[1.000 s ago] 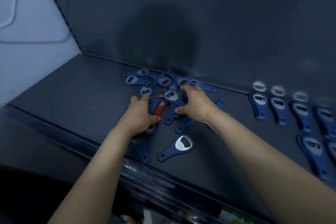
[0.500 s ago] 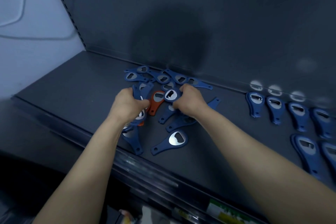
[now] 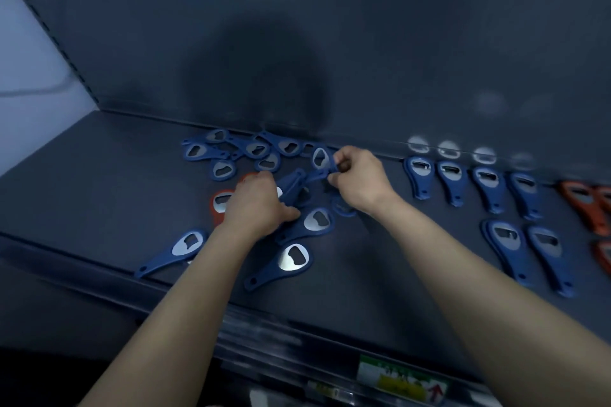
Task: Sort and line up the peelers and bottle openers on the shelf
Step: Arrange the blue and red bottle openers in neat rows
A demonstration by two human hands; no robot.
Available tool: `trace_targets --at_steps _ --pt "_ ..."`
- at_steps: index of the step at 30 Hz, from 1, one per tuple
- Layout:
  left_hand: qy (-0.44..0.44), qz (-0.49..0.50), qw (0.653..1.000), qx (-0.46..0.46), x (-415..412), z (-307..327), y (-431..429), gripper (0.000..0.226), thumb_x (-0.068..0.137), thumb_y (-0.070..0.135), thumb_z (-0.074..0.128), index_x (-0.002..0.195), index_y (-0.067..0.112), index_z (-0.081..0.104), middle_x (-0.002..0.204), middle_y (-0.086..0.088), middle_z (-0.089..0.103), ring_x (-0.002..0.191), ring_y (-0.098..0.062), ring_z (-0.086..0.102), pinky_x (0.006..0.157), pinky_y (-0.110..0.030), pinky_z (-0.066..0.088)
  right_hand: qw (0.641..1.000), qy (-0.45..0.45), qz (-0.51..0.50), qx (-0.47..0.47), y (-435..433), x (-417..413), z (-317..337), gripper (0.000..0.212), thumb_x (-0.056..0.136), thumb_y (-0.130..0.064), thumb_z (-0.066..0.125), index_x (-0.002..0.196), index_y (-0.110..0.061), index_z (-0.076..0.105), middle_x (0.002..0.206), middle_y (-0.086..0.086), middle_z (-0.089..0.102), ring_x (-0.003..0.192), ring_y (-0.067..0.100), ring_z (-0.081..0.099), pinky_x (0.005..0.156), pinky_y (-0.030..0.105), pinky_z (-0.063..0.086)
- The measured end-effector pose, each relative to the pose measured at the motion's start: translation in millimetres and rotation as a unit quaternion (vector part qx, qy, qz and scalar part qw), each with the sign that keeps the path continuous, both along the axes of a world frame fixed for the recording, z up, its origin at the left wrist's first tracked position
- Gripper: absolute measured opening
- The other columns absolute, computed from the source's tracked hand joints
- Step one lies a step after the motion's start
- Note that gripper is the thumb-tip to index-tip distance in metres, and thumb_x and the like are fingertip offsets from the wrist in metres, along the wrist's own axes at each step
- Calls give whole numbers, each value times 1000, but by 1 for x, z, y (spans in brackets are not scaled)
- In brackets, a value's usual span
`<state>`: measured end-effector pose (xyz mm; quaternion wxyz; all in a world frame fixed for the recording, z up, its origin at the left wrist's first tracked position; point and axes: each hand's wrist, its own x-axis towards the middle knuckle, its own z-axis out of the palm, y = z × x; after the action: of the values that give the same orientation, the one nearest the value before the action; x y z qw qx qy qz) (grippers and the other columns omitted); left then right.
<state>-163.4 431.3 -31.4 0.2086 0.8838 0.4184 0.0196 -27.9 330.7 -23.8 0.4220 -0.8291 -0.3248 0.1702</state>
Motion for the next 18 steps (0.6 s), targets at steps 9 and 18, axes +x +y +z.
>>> trace_targets --at_steps 9,18 --pt "44 -9 998 -38 8 5 2 34 69 31 73 65 10 46 62 -3 54 55 -17 51 45 -26 36 997 -50 -20 -51 -26 8 -2 22 75 6 52 89 -9 62 89 6 63 76 19 55 53 24 41" --pt "-37 15 996 -80 -1 7 4 22 71 26 69 83 11 59 74 -4 59 66 -21 56 51 -27 38 999 25 -22 7 -41 5 -10 17 79 2 57 81 -14 61 77 -1 63 67 11 58 56 19 48"
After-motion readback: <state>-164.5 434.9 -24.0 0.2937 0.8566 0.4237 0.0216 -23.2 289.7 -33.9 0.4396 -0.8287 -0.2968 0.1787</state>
